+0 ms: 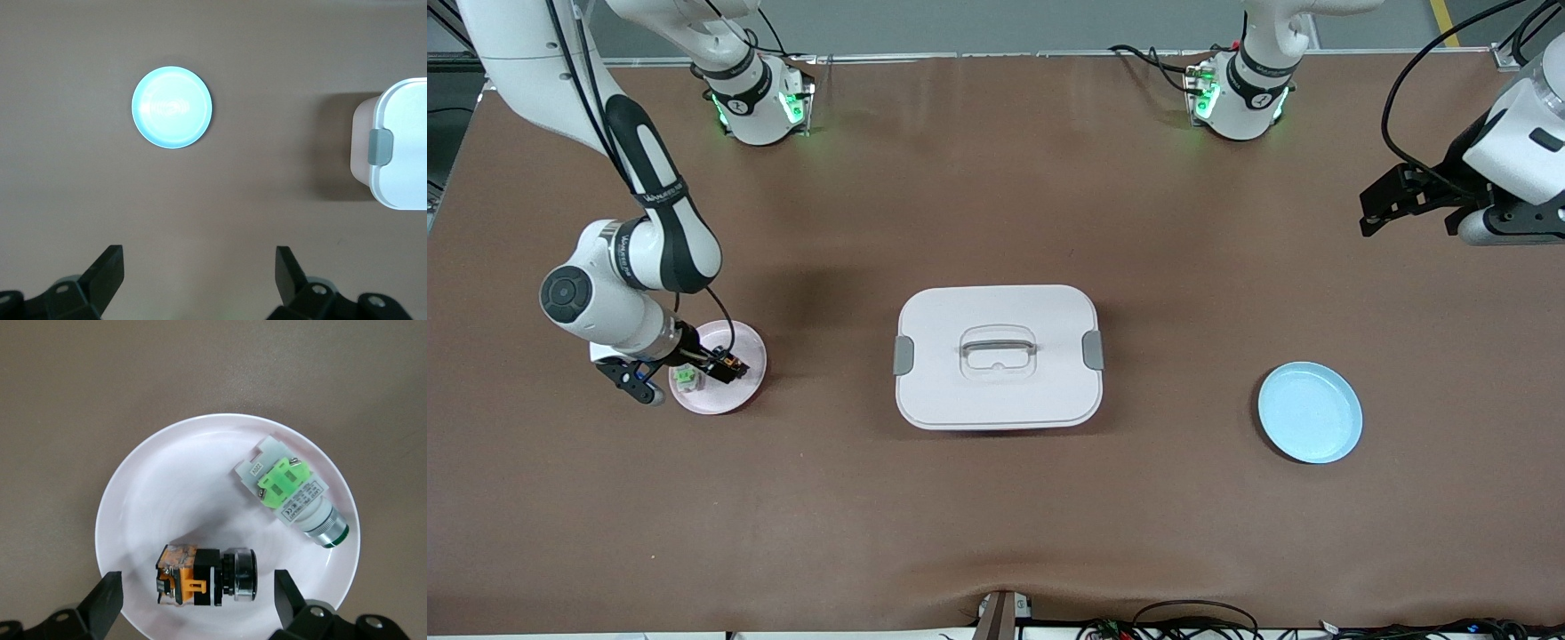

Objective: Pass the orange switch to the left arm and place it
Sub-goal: 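Lower the right gripper over the orange switch on the white plate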

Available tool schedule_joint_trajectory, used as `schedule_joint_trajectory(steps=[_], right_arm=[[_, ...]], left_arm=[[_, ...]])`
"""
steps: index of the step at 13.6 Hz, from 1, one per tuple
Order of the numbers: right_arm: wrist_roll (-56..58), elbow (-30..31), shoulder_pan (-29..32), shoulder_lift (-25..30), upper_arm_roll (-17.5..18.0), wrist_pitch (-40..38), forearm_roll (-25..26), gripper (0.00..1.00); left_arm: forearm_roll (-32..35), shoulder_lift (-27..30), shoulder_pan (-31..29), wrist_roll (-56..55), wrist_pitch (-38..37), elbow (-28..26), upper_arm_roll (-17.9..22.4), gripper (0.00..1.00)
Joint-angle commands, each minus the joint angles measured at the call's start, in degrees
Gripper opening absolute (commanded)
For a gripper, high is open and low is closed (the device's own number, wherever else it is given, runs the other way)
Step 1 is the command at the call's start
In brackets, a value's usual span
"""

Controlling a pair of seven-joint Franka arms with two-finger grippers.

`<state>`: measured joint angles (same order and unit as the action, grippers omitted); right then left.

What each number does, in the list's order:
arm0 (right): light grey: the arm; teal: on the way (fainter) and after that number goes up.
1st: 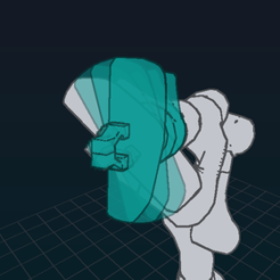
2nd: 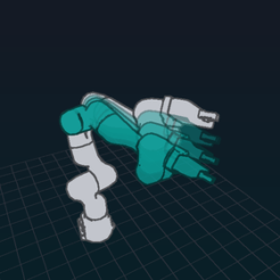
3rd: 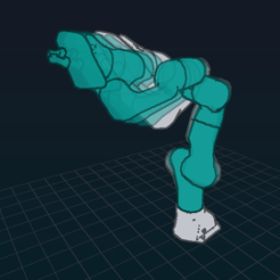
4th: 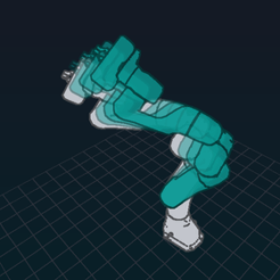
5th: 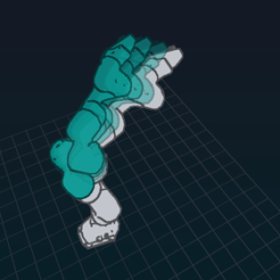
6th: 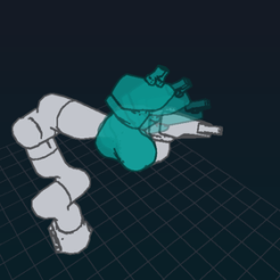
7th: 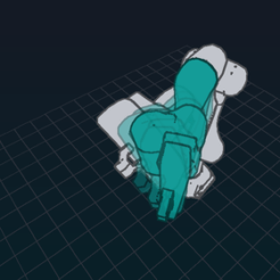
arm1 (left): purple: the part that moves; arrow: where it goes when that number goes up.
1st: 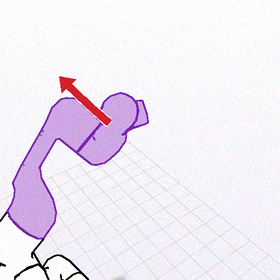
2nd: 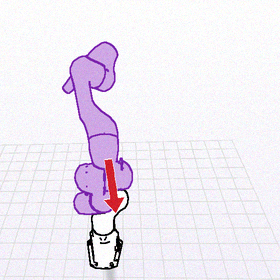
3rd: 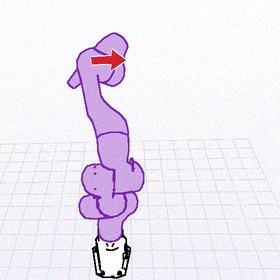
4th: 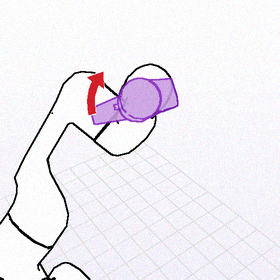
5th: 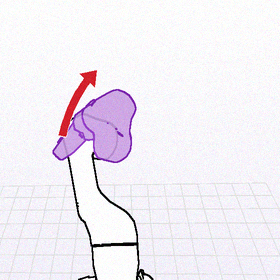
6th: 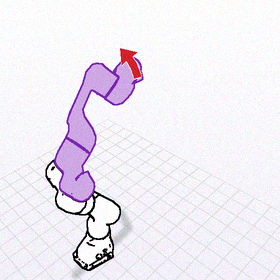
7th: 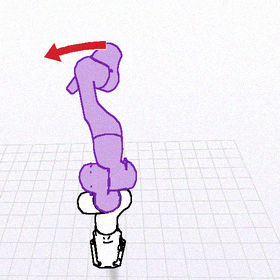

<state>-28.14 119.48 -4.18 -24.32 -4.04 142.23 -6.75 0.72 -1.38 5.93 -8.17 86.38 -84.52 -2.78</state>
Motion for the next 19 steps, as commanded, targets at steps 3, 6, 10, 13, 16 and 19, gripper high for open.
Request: schedule_joint_trajectory(steps=[3,6,10,13,16,19], right_arm=[[2.21,-0.57,0.05,-1.79,0.09,0.33,-1.34,1.00],[2.39,-0.39,-0.04,-2.31,0.09,0.94,-1.34,1.00],[2.39,-0.39,-0.13,-2.93,0.18,1.03,-1.34,1.00],[2.39,-0.39,-0.65,-4.24,0.35,2.44,-1.34,1.00],[2.30,-0.39,-0.65,-4.34,0.44,2.44,-1.34,1.00],[2.39,-0.39,-0.65,-4.42,0.53,2.44,-1.34,1.00]], left_arm=[[-0.72,0.24,-0.13,0.44,-0.87,0.67,-0.03,1.00],[-0.72,0.06,-0.13,0.35,-0.87,0.67,-0.03,1.00],[-0.72,-0.02,-0.30,0.78,-0.87,0.67,-0.03,1.00],[-0.72,-0.11,-0.21,0.52,-0.87,0.67,0.06,1.00],[-0.72,-0.29,-0.21,0.44,-0.87,0.58,0.06,1.00],[-0.72,-0.29,-0.30,0.43,-0.87,0.67,0.06,1.00]])
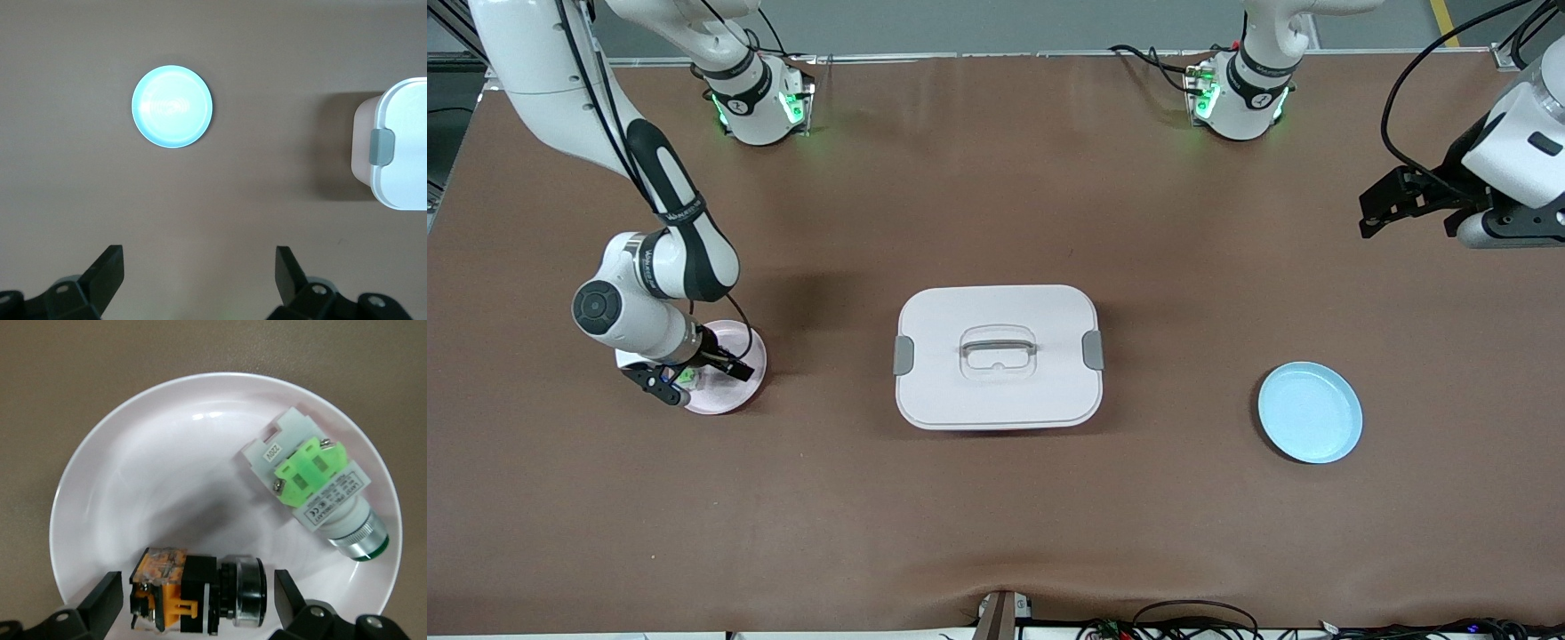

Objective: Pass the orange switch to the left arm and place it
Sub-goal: 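Close the right gripper on the orange switch and lift it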

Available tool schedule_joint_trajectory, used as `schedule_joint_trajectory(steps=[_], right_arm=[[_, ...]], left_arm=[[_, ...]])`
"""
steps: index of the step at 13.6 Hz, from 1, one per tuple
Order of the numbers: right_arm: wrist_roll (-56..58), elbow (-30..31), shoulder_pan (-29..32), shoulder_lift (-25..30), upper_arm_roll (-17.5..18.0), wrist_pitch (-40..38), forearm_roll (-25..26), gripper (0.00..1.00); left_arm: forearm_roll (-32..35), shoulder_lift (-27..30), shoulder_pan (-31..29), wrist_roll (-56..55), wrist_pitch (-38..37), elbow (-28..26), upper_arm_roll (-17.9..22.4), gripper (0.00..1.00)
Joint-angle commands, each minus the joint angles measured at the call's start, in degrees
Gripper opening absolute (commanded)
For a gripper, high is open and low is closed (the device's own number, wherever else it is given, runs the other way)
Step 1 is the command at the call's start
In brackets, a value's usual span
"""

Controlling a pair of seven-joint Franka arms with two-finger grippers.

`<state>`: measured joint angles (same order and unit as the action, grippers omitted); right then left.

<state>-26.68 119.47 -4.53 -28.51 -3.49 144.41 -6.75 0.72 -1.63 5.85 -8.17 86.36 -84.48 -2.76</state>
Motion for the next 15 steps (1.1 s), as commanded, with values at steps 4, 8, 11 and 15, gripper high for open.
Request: schedule_joint_trajectory(steps=[4,8,11,15], right_arm=[[0.92,-0.38,-0.31,-0.40,-0.02,0.17,-1.34,1.00],[0.84,-0.38,-0.13,-0.67,-0.02,0.17,-1.34,1.00],[0.75,-0.38,-0.13,-0.49,0.06,-0.27,-1.34,0.27],[0.48,-0.38,-0.04,-0.49,0.15,-0.36,-1.86,0.00]], left_arm=[[-0.72,-0.13,-0.13,0.08,-0.85,0.54,0.03,1.00],[-0.63,-0.56,-0.22,0.35,-0.76,0.72,0.03,1.00],[-0.46,-0.65,-0.14,0.26,-0.67,0.72,0.03,1.00],[-0.72,-0.56,-0.05,0.17,-0.67,0.80,-0.05,1.00]])
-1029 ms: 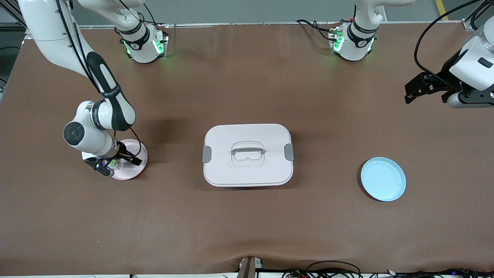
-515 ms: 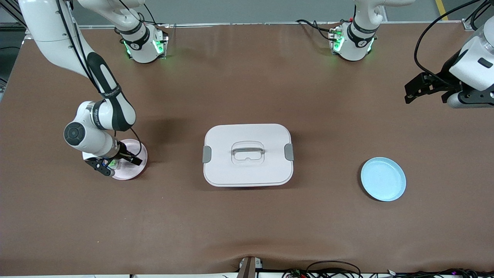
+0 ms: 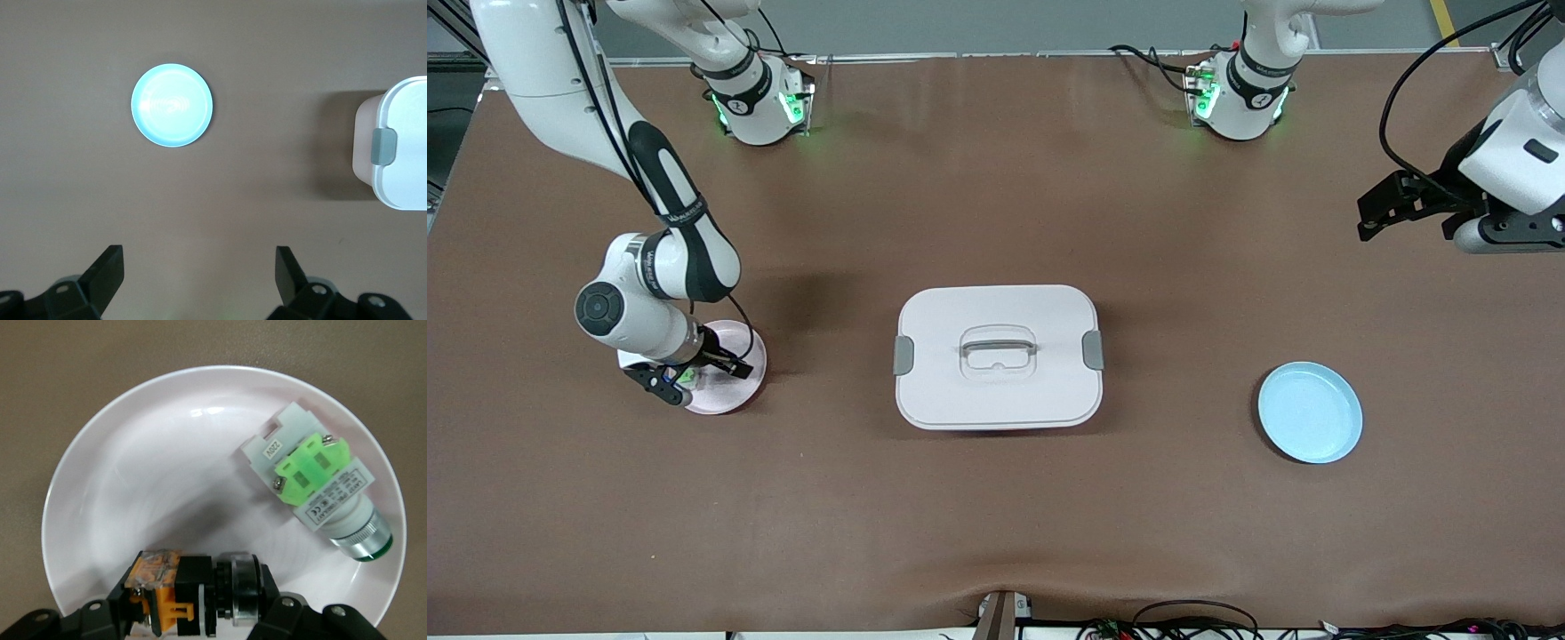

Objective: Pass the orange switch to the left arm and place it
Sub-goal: 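Close the right gripper on the orange switch and lift it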

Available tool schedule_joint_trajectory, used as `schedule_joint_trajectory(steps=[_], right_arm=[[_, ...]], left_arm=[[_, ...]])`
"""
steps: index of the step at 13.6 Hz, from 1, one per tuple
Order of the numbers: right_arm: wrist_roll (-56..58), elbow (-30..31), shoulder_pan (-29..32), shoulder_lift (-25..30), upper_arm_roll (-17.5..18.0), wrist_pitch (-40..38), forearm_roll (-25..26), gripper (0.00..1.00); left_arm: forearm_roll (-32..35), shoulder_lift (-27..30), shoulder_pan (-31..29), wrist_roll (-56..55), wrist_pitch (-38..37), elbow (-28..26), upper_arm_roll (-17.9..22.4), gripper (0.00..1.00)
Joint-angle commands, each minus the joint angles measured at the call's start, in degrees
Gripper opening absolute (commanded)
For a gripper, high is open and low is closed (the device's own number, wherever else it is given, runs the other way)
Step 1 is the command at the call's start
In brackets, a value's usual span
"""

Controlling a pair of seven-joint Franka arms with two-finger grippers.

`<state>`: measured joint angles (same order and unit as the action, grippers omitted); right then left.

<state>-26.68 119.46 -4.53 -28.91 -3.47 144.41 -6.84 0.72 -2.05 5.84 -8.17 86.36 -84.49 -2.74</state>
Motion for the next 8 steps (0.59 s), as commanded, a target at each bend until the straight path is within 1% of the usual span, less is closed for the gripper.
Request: schedule_joint_trajectory(steps=[1,4,6,8], right_arm=[[0.57,-0.37,-0.13,-0.09,0.13,-0.36,-2.82,0.00],[0.40,-0.72,-0.04,0.26,0.13,-1.23,-3.71,0.00],[0.22,-1.77,0.13,0.70,0.21,-4.12,-4.58,0.00],[0.22,-3.70,0.13,0.79,0.13,-7.81,-8.87,0.00]], left_arm=[[-0.72,-0.15,0.04,0.17,-0.67,1.08,-0.07,1.00],[-0.72,-0.15,0.04,0.26,-0.58,0.91,-0.07,1.00],[-0.72,-0.24,0.22,0.26,-0.32,0.91,-0.07,1.00],[-0.72,-0.41,0.74,0.26,0.12,0.91,-0.07,1.00]])
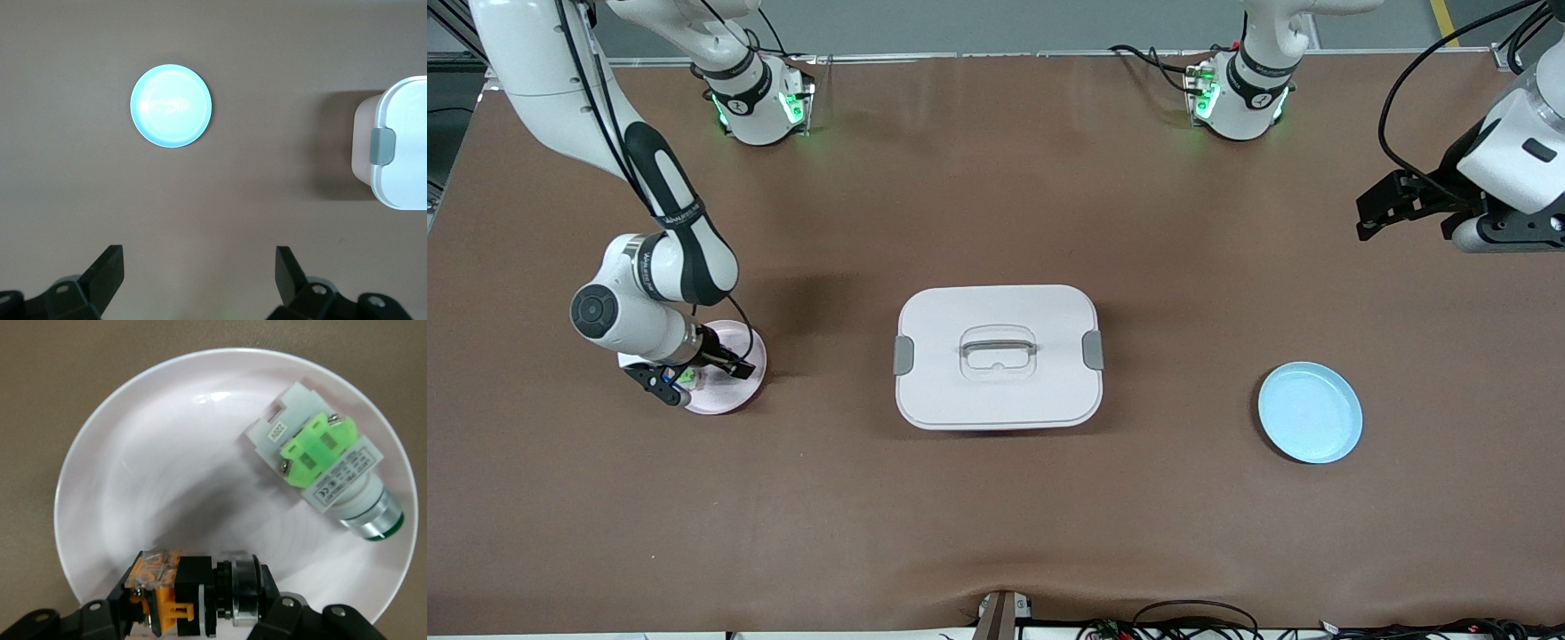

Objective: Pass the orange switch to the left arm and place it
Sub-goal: 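Close the right gripper on the orange switch and lift it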

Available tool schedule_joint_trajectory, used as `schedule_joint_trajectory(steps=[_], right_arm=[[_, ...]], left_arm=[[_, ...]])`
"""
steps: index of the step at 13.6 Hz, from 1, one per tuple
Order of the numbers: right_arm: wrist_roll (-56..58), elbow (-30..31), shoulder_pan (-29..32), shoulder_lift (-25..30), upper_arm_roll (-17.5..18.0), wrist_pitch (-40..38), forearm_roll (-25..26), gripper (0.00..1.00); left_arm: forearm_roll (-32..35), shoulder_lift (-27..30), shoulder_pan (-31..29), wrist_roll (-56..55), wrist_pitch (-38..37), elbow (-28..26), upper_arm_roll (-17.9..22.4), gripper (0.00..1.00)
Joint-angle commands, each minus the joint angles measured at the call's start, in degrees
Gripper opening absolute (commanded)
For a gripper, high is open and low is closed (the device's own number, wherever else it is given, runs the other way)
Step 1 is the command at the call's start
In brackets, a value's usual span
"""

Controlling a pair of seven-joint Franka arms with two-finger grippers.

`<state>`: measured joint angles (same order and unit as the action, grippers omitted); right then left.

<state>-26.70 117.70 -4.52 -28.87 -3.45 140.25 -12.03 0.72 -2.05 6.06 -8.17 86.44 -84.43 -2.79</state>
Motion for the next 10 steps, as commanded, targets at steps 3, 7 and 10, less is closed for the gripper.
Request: schedule_joint_trajectory(steps=[3,7,10], right_arm=[[-0.80,-5.72,0.22,1.79,0.02,-11.82,-7.91,0.00],[-10.36,-7.66,-2.05,3.99,0.37,-15.97,-9.60,0.00],[-21.69,-11.95,-7.84,3.82,0.46,-17.03,-10.38,0.00]], left_arm=[[-0.81,-0.94,0.80,0.26,1.62,0.84,-0.11,1.00],[-4.92,-0.94,0.54,0.26,2.85,1.02,-0.46,1.00],[-9.77,-0.85,0.71,0.70,3.21,1.02,-0.55,1.00]])
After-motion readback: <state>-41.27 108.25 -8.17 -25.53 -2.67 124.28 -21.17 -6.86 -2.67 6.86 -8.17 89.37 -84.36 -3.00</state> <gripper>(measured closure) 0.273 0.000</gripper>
